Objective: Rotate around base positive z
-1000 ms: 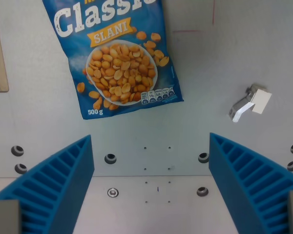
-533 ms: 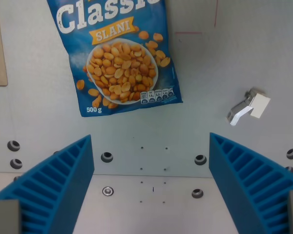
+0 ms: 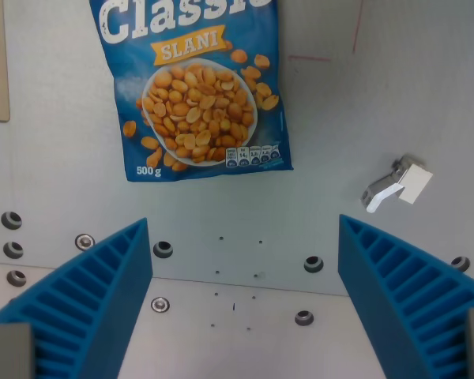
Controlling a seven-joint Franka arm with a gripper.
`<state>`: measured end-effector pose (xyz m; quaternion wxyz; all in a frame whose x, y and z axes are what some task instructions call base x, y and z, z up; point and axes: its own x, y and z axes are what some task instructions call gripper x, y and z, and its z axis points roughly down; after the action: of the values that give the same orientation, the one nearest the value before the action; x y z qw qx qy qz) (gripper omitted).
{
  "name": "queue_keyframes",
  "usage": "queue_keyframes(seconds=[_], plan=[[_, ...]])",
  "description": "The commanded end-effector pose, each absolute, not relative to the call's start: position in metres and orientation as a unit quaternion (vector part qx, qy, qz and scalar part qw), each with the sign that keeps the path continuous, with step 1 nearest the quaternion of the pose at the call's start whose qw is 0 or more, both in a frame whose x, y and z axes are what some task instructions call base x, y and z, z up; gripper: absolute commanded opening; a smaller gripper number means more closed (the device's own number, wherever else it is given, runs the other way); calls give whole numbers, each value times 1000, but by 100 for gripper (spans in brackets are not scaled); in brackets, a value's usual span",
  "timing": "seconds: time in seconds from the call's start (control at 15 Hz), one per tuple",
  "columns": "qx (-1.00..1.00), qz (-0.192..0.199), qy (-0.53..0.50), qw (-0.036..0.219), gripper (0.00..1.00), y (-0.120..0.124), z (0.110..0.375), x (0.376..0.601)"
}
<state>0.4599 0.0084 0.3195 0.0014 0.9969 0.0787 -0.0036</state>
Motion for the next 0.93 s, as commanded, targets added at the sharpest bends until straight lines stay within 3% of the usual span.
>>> queue_keyframes(seconds=[0.07, 0.93], plan=[[988, -1, 152, 2, 100, 8, 321, 460], [971, -1, 237, 3, 100, 8, 321, 460]])
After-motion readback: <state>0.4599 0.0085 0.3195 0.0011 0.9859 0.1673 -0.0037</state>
